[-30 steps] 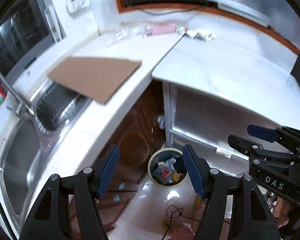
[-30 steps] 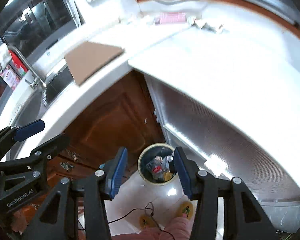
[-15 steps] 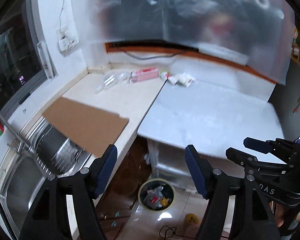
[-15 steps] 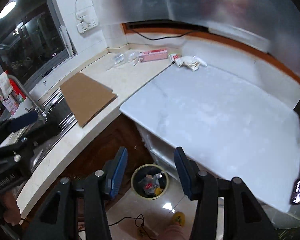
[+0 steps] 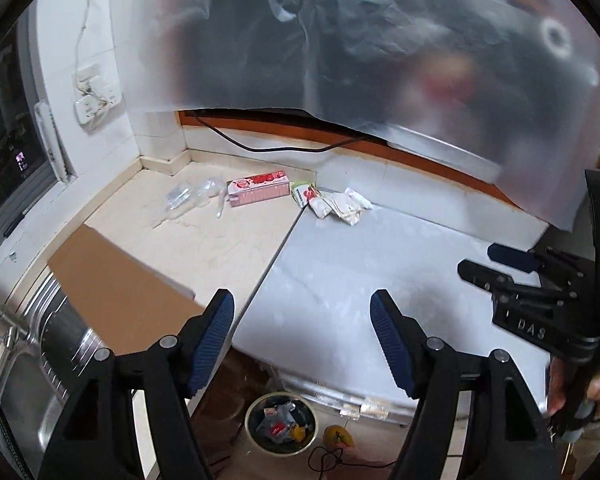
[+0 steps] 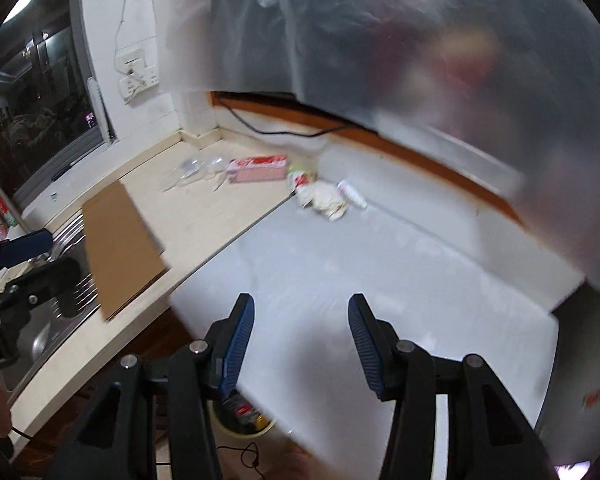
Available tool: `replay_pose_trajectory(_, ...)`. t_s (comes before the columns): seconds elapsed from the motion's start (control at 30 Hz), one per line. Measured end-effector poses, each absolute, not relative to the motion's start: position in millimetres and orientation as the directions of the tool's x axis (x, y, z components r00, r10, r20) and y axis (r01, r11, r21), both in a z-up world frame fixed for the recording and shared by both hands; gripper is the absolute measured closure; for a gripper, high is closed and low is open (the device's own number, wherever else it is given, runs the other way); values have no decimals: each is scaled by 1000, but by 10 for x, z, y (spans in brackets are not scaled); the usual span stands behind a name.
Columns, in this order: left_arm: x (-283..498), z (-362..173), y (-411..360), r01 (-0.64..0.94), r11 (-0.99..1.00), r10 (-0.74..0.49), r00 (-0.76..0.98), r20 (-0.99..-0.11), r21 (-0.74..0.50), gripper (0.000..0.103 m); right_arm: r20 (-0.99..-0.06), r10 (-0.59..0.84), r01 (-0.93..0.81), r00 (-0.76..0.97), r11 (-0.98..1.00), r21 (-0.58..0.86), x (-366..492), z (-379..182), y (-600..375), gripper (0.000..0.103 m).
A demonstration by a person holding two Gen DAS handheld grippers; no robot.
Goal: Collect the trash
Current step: 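Move both tools back up to the counter, then grasp the white crumpled tissue with the left tool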
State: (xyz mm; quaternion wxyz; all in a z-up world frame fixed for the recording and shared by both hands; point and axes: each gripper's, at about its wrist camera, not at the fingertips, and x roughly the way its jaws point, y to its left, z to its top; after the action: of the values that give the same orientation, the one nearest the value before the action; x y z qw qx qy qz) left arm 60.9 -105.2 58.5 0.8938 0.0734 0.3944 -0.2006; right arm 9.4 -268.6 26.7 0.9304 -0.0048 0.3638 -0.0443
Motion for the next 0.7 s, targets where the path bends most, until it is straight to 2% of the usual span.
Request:
replay_pose_trajectory(0.17,1306,337,-1365,399,916,-280,568,-774,-39,34,-678,-95,72,729,995,-63,771,200,-3146,54)
replay_pose_trajectory(0.43,2460,-299,-1919,345,926,-307,447,-840,-155,34,-713,-62,48,699,998,-39,1846,-214,-3642,54)
replay_pose_trajectory(0.7,3284,-995,-2401,268,926,-346,328,-879,-265,34,-715,-59,30,696,998,-53,2358,-641,-3804,54)
